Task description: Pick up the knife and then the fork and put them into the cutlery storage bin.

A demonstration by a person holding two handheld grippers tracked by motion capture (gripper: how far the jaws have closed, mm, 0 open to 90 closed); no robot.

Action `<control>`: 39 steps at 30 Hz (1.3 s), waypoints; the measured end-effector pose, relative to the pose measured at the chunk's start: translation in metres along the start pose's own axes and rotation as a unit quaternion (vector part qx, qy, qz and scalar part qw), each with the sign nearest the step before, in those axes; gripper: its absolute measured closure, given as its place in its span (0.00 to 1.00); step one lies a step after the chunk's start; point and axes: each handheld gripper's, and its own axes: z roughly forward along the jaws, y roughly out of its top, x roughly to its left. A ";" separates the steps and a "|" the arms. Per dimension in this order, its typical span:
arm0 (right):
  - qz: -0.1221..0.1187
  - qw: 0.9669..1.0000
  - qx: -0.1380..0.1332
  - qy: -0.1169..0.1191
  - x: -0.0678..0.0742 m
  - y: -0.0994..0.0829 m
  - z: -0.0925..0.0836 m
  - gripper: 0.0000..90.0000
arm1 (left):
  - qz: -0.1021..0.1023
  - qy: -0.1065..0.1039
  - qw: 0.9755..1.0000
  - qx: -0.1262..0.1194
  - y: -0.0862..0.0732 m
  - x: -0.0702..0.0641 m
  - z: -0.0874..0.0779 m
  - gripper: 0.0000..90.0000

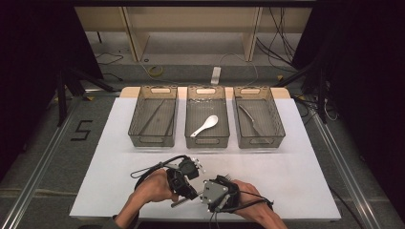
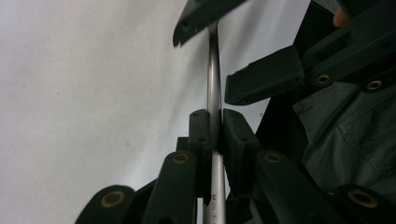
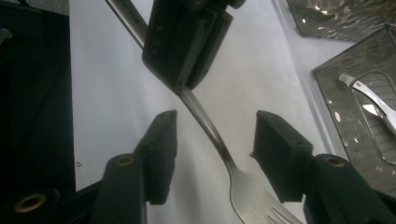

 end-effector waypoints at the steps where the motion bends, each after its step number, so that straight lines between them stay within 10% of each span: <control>1: 0.000 1.000 0.000 0.004 0.000 0.000 0.001 0.59 | 0.003 -0.003 1.000 0.002 0.000 0.000 0.000 0.91; 14: -0.041 0.999 0.009 0.006 0.005 -0.001 0.008 0.84 | 0.005 -0.021 1.000 0.000 0.001 0.001 0.001 0.91; 19: -0.093 0.995 0.022 0.023 0.008 -0.003 0.010 0.96 | 0.007 -0.027 1.000 -0.005 0.001 0.000 -0.001 0.91; 27: -0.097 0.995 0.025 0.026 0.004 -0.004 0.006 0.98 | 0.005 -0.042 0.998 -0.036 0.000 0.005 -0.005 0.90; 33: -0.092 0.995 0.043 0.015 -0.001 -0.011 0.003 0.98 | -0.028 -0.006 0.992 -0.125 -0.006 0.015 -0.038 0.64; 39: -0.077 0.996 0.054 0.001 -0.011 -0.017 -0.001 0.98 | -0.051 0.035 0.985 -0.161 -0.015 0.025 -0.054 0.42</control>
